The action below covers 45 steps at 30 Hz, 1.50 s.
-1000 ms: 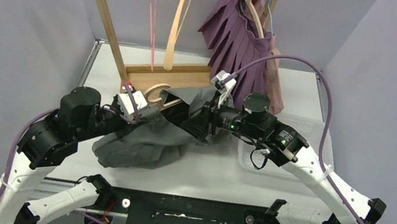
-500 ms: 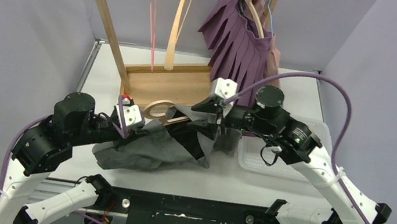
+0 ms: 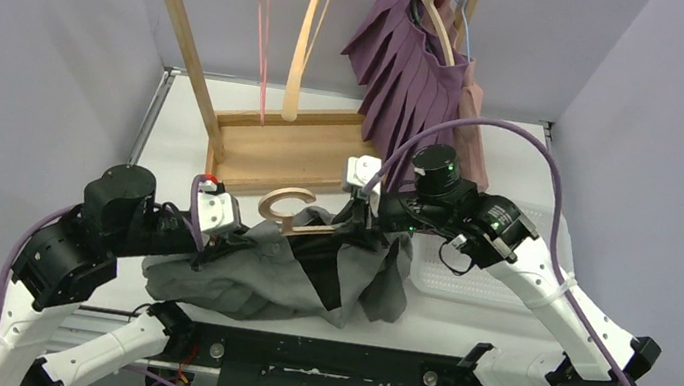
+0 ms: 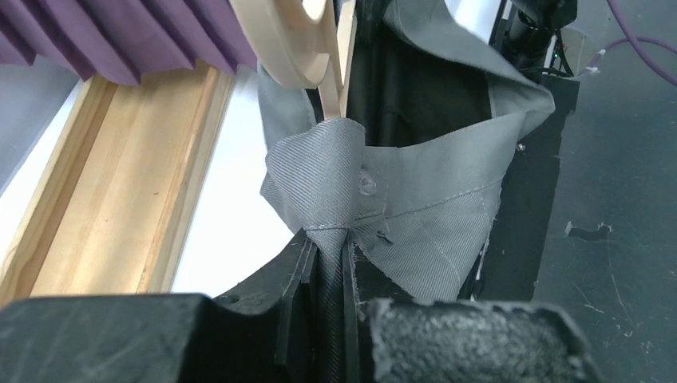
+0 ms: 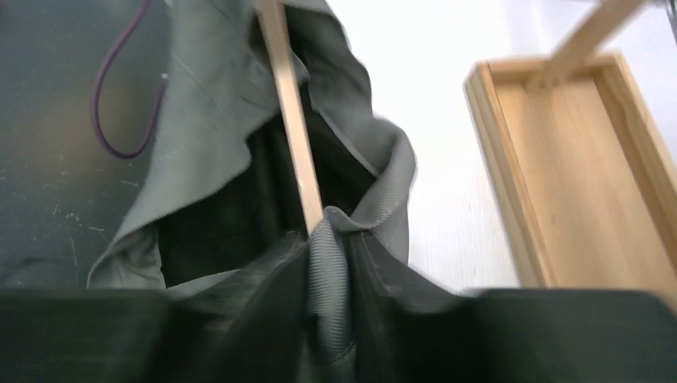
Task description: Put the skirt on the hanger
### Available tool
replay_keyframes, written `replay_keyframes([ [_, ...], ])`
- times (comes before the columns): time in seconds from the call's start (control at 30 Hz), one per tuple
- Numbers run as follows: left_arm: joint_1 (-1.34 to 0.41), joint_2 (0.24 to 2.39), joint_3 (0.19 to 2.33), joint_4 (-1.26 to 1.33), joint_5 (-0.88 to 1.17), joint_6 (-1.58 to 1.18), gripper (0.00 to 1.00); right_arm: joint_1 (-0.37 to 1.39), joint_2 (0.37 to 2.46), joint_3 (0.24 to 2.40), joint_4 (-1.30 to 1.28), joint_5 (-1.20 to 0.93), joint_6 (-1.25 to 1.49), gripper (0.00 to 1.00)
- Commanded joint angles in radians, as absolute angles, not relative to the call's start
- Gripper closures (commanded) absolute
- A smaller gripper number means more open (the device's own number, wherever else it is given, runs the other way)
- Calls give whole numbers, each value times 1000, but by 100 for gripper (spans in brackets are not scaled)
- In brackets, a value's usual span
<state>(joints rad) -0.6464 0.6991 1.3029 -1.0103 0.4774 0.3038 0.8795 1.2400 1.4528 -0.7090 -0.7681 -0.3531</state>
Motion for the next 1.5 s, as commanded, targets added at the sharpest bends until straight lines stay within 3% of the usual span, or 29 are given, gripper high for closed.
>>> replay_keyframes([
  [0.0, -643, 681, 1361, -970, 522, 320, 100, 790, 1156, 1479, -782, -731, -327, 62],
  [0.03, -643, 683, 1359, -968, 525, 321, 100, 790, 1149, 1481, -751, -722, -287, 50],
  [0.1, -645, 690, 1355, -964, 530, 328, 100, 796, 1165, 1505, -711, -727, -255, 38],
  [0.2, -646, 702, 1349, -951, 537, 336, 100, 848, 1213, 1563, -686, -728, -249, 30],
  [0.27, -645, 708, 1346, -942, 540, 341, 100, 894, 1240, 1580, -670, -721, -273, 30],
  [0.33, -645, 712, 1344, -932, 539, 342, 100, 918, 1266, 1586, -663, -742, -299, 36],
  [0.47, -646, 710, 1344, -925, 539, 341, 100, 934, 1290, 1561, -653, -798, -322, 59],
  [0.53, -644, 707, 1346, -923, 542, 340, 100, 940, 1293, 1537, -641, -804, -320, 59],
  [0.63, -645, 697, 1344, -914, 547, 332, 100, 944, 1291, 1499, -613, -779, -308, 51],
  [0.7, -645, 690, 1340, -906, 546, 328, 100, 947, 1296, 1490, -603, -776, -305, 53],
  [0.87, -646, 652, 1324, -890, 483, 286, 99, 949, 1285, 1496, -624, -756, -306, 96],
  [0.9, -645, 638, 1319, -885, 458, 265, 96, 948, 1271, 1492, -629, -746, -305, 100],
  [1.03, -657, 555, 1284, -856, 331, 167, 84, 947, 1169, 1458, -647, -714, -302, 100],
  [1.27, -764, 416, 1238, -800, 112, 12, 80, 945, 1054, 1419, -672, -615, -258, 100],
  [1.47, -870, 395, 1263, -731, -23, -42, 47, 944, 1082, 1464, -685, -607, -263, 100],
])
